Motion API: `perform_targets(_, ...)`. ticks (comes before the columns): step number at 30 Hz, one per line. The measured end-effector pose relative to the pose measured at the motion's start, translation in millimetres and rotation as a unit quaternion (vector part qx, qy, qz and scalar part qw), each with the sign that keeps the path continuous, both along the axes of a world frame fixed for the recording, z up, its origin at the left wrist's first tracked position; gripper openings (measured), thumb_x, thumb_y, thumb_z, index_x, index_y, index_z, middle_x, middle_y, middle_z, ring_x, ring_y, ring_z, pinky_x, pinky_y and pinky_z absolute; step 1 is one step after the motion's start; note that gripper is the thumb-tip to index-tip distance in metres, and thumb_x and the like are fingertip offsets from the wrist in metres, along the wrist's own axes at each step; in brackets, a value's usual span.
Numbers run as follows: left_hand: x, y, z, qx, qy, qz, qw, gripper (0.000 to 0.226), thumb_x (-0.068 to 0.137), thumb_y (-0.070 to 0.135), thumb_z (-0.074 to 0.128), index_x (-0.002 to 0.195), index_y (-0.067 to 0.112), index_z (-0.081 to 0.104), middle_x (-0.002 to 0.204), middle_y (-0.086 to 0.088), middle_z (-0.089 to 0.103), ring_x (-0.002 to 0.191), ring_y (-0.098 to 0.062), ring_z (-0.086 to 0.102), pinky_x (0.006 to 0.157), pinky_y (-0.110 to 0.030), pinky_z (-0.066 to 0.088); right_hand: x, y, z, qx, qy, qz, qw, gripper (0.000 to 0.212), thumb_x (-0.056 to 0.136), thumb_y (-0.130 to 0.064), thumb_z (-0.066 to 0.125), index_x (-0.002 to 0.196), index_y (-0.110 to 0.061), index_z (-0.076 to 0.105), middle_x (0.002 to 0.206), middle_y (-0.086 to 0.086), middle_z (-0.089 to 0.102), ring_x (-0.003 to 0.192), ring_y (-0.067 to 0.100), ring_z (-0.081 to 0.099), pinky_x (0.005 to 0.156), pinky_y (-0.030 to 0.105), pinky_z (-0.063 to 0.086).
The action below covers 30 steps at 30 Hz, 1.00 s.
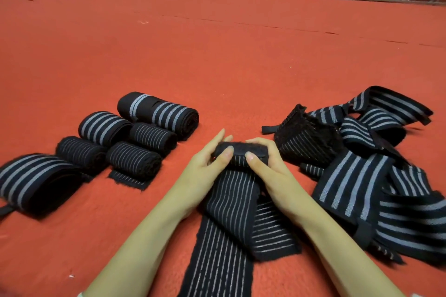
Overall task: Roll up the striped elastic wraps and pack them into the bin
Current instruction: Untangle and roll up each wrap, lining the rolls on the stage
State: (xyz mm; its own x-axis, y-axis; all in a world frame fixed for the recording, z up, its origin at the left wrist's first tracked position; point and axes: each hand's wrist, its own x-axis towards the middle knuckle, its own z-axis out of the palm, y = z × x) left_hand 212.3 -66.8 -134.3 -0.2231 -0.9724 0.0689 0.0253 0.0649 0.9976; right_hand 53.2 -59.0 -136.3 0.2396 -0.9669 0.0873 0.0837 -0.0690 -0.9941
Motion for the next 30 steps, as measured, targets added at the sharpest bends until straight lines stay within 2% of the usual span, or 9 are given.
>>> perform_targets(5,6,2,9,-0.006,0.046,0.015,0.999,0.053,0.083,0.033,0.068,0.134,0.030,0.055,0.129,0.001,0.063,0.123,-0.017,0.056,0.109,-0.043,0.038,-1,8,16,-0.052,0.042,-0.018,0.998,0.028,0.095,-0.014,0.054,0.122,-0.018,0.050,0.117,0.002,0.061,0.102,0.004,0.062,0.081,0.017,0.048)
perform_targets(10,4,19,50,-0.060,0.021,0.042,0.997,0.036,0.090,0.019,0.060,0.126,0.020,0.058,0.097,0.010,0.073,0.102,-0.010,0.066,0.089,-0.023,0.051,-6,21,55,-0.084,0.064,-0.057,0.993,0.029,0.089,-0.020,0.064,0.116,-0.028,0.055,0.118,-0.001,0.065,0.108,0.007,0.061,0.088,0.022,0.048)
perform_targets(15,7,43,107,-0.132,-0.004,0.026,0.991,0.033,0.087,0.024,0.060,0.118,0.014,0.061,0.112,0.000,0.071,0.108,-0.009,0.064,0.096,-0.025,0.048,-11,45,116,-0.154,0.085,-0.083,0.981,0.035,0.083,-0.009,0.071,0.113,-0.022,0.059,0.110,-0.002,0.068,0.104,0.009,0.063,0.091,0.024,0.048)
perform_targets(19,4,66,143,-0.179,0.012,0.013,0.984,0.041,0.080,0.031,0.061,0.120,0.023,0.060,0.115,0.007,0.069,0.112,-0.004,0.061,0.097,-0.022,0.046,-13,72,151,-0.174,0.025,-0.085,0.981,0.037,0.081,0.002,0.069,0.112,-0.015,0.059,0.100,0.000,0.069,0.093,0.007,0.066,0.080,0.019,0.051)
perform_targets(21,1,78,156,-0.191,0.012,-0.003,0.982,0.034,0.083,0.033,0.058,0.114,0.020,0.064,0.111,0.004,0.072,0.107,-0.007,0.064,0.093,-0.023,0.049,-14,85,164,-0.191,0.024,-0.089,0.977,0.025,0.086,-0.003,0.066,0.108,-0.014,0.060,0.097,0.000,0.070,0.090,0.007,0.067,0.076,0.018,0.051)
perform_targets(23,-2,89,165,-0.179,0.011,-0.019,0.984,0.039,0.085,0.039,0.055,0.111,0.013,0.067,0.109,-0.007,0.072,0.100,-0.017,0.066,0.089,-0.033,0.053,-14,97,175,-0.208,0.025,-0.093,0.973,0.012,0.090,-0.012,0.061,0.102,-0.015,0.063,0.092,-0.004,0.070,0.086,0.006,0.066,0.073,0.019,0.051)
perform_targets(25,-4,99,170,-0.163,0.007,-0.017,0.986,0.039,0.084,0.041,0.056,0.108,0.012,0.067,0.103,-0.008,0.072,0.094,-0.018,0.068,0.080,-0.032,0.055,-15,105,183,-0.226,0.035,-0.099,0.968,0.010,0.092,-0.016,0.058,0.101,-0.017,0.063,0.094,-0.003,0.069,0.090,0.008,0.064,0.080,0.026,0.052)
perform_targets(28,-8,111,175,-0.171,0.012,0.011,0.985,0.025,0.091,0.027,0.060,0.109,0.012,0.065,0.101,-0.011,0.073,0.096,-0.020,0.070,0.076,-0.032,0.057,-17,116,184,-0.237,0.069,-0.102,0.964,0.033,0.086,-0.036,0.060,0.117,-0.025,0.057,0.114,-0.002,0.065,0.107,0.011,0.061,0.098,0.035,0.047)
perform_targets(30,-11,117,180,-0.182,0.008,0.024,0.983,0.020,0.093,0.020,0.061,0.110,0.010,0.065,0.100,-0.010,0.073,0.097,-0.020,0.070,0.081,-0.036,0.058,-18,125,180,-0.216,0.066,-0.096,0.970,0.059,0.077,-0.045,0.062,0.131,-0.027,0.046,0.123,-0.004,0.059,0.112,0.005,0.058,0.099,0.028,0.047)
